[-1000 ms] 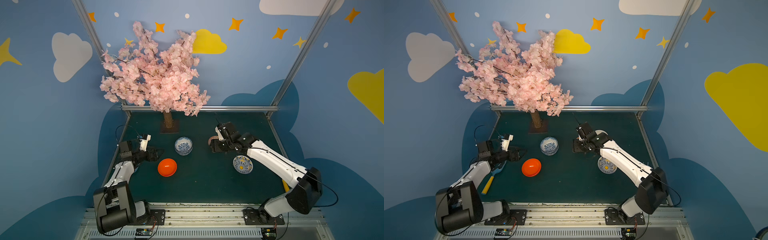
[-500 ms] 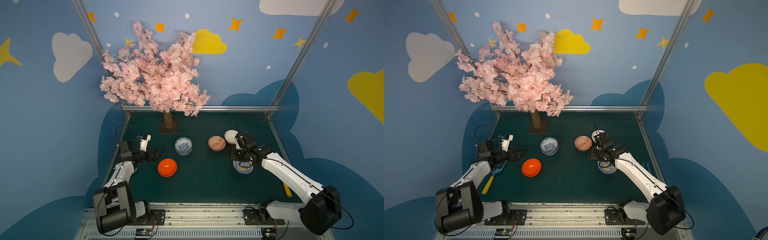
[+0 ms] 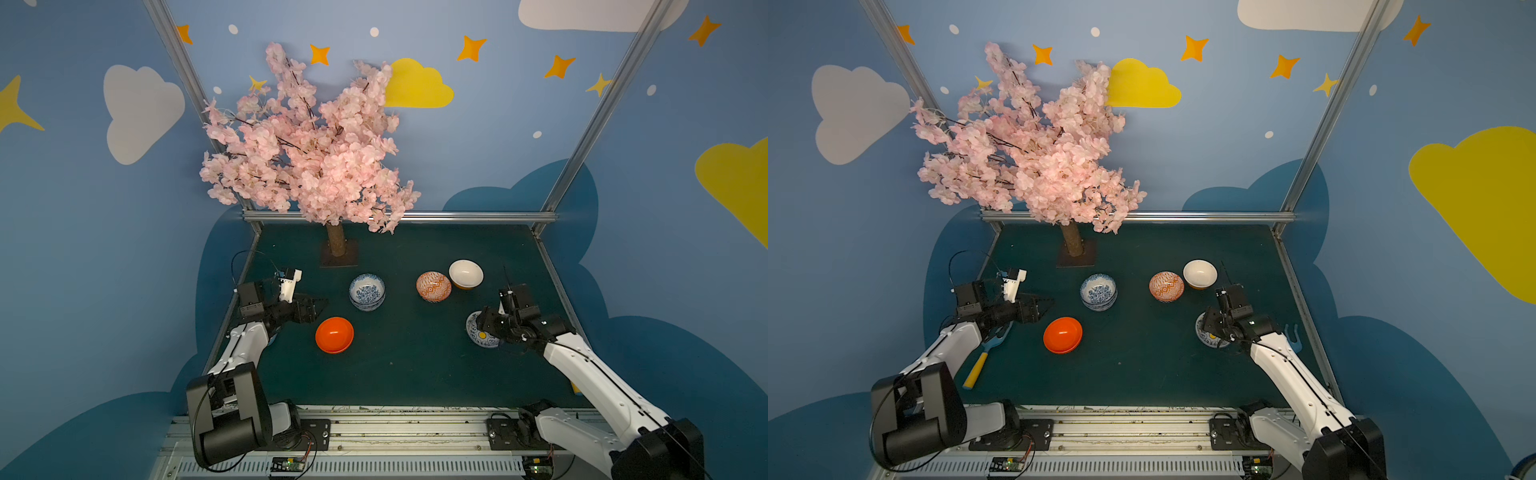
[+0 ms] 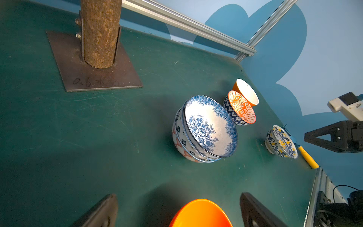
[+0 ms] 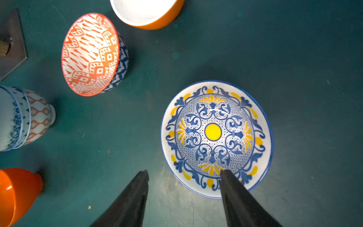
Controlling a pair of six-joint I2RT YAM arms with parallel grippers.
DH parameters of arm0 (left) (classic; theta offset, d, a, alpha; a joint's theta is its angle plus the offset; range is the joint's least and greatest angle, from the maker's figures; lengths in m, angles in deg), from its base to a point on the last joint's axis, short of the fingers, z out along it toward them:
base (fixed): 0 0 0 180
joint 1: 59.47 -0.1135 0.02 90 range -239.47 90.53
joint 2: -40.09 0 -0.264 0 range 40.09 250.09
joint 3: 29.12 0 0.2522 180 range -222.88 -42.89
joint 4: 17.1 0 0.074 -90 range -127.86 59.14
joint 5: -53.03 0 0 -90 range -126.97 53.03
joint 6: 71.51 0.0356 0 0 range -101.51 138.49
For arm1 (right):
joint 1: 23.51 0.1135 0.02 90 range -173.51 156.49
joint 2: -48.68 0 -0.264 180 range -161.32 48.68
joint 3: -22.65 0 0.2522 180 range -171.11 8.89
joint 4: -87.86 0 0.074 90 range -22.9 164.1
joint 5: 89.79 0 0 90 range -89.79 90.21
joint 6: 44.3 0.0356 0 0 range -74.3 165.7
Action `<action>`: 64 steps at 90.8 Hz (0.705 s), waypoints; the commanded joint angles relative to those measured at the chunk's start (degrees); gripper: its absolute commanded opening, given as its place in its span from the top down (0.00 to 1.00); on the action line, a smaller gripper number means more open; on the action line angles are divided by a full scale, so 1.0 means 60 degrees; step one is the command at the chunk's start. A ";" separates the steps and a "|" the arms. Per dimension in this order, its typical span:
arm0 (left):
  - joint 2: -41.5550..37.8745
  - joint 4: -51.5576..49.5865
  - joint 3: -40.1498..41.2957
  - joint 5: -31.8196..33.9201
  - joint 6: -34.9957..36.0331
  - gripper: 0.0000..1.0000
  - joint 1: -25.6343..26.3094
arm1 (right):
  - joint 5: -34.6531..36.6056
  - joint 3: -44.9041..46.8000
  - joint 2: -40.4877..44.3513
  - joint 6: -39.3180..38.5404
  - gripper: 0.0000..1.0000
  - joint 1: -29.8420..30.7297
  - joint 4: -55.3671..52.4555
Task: Stack the bowls
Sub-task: Pick up the bowl from the center of the board.
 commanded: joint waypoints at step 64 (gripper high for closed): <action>-0.0079 -0.0182 -0.0115 -0.0036 0.0127 0.00 0.0000 | 0.0295 0.0693 0.0122 0.0273 0.43 -0.1531 -0.0052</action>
